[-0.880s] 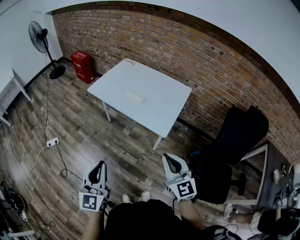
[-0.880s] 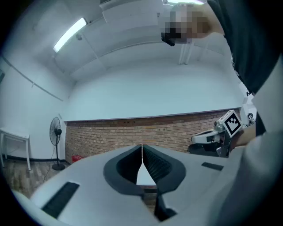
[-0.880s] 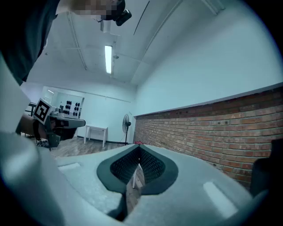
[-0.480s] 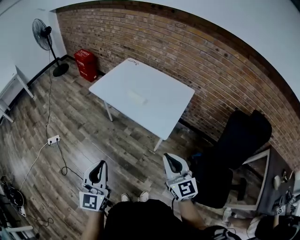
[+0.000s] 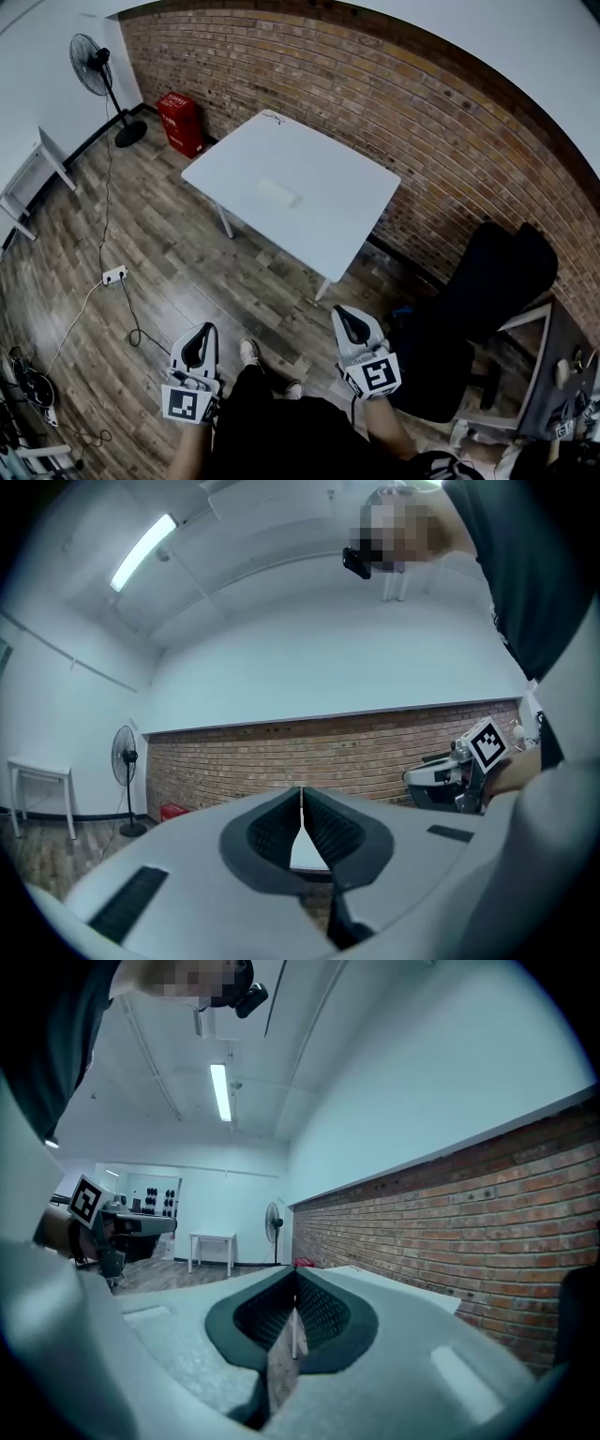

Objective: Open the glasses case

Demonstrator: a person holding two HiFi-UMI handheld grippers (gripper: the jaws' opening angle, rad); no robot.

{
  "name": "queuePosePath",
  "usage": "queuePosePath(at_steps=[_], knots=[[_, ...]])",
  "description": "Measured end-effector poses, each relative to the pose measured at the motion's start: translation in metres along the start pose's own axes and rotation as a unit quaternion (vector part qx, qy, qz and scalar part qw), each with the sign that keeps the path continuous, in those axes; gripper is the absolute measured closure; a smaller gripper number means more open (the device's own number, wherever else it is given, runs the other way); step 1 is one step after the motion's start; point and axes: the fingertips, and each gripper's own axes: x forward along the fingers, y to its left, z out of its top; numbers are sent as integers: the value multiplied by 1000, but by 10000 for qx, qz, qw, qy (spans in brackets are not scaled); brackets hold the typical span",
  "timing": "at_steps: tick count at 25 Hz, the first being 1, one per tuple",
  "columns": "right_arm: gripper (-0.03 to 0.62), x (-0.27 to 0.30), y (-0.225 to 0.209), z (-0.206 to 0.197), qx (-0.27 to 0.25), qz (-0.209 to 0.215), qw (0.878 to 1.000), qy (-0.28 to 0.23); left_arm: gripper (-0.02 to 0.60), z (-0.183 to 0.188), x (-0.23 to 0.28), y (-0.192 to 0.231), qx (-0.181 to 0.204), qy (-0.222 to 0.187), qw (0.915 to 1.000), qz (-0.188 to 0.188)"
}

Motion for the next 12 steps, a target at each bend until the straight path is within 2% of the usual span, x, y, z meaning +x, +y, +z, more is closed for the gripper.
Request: queuePosePath(at_steps=[2, 6, 12], knots=[[589, 10, -6, -5, 59, -48, 10000, 29, 569, -5, 11, 5, -1, 7, 10000, -52], [589, 37, -13, -19, 53, -103, 9997, 209, 569, -18, 46, 18, -260, -58, 9993, -276], [589, 98, -52, -35, 166, -337, 9969, 685, 569, -38, 142, 55, -578, 31, 9963, -635]])
